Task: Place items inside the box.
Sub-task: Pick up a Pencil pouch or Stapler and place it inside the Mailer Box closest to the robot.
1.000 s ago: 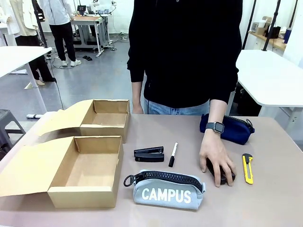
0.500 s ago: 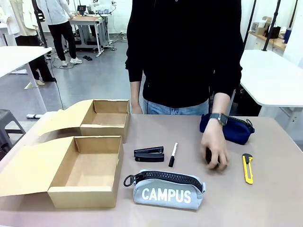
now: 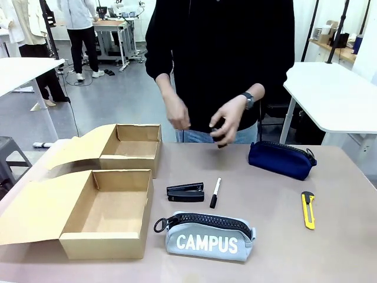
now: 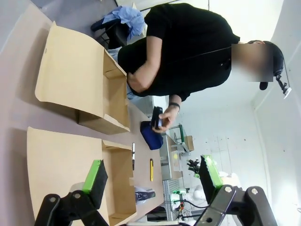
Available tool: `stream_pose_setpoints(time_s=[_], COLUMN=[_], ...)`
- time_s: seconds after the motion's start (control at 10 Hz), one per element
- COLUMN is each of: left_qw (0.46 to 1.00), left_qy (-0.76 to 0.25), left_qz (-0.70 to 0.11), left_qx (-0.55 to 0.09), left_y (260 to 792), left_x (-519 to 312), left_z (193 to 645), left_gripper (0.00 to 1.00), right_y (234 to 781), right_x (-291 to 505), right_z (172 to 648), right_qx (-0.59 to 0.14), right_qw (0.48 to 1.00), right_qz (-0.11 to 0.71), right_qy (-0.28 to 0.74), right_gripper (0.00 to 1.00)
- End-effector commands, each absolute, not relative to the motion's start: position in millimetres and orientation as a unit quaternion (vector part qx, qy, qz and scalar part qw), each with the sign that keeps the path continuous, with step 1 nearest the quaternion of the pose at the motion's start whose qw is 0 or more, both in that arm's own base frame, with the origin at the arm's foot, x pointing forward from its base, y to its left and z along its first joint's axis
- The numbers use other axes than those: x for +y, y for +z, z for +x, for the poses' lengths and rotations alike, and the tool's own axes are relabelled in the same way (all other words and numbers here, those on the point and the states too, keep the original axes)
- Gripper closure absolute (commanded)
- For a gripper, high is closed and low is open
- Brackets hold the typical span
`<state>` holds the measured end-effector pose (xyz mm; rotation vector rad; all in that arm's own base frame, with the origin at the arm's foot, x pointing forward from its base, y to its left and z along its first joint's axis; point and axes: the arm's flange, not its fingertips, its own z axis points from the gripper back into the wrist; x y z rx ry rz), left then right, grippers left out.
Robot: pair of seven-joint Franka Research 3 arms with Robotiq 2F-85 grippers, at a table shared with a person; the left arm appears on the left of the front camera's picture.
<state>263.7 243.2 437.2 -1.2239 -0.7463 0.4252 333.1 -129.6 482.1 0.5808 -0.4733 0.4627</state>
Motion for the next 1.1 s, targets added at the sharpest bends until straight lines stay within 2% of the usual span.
stream_pose_setpoints(time_s=[0.0,0.1,0.2,0.4,0.5,0.6,0.8,1.0], left_qw=[0.726,0.726,0.726,0.726,0.726,0.726,0.726,0.726], left_qy=[0.183,0.183,0.183,0.183,0.183,0.183,0.183,0.183], left_qz=[-0.56,-0.56,-0.56,-0.56,-0.56,-0.56,-0.56,-0.56], left_qx=[-0.353,-0.353,-0.353,-0.353,-0.353,-0.353,-0.353,-0.353], left_y=[437,437,437,437,437,437,437,437], left_x=[244,244,244,244,244,244,244,244], left_z=[264,264,264,264,264,264,264,264], left_gripper=[0.0,0.0,0.0,0.0,0.0,0.0,0.0,0.0], right_y=[451,450,473,473,463,455,438,417], right_x=[-82,-67,-89,-89,-67,-61,-46,-21], right_z=[373,378,359,359,373,406,482,532], right_qx=[-0.229,-0.247,-0.214,-0.214,-0.215,-0.198,-0.193,-0.188], right_qw=[0.888,0.889,0.905,0.905,0.9,0.863,0.832,0.806], right_qz=[0.15,0.131,0.226,0.226,0.194,0.175,0.143,0.143], right_qy=[0.368,0.363,0.29,0.29,0.327,0.43,0.5,0.542], right_gripper=[0.0,0.0,0.0,0.0,0.0,0.0,0.0,0.0])
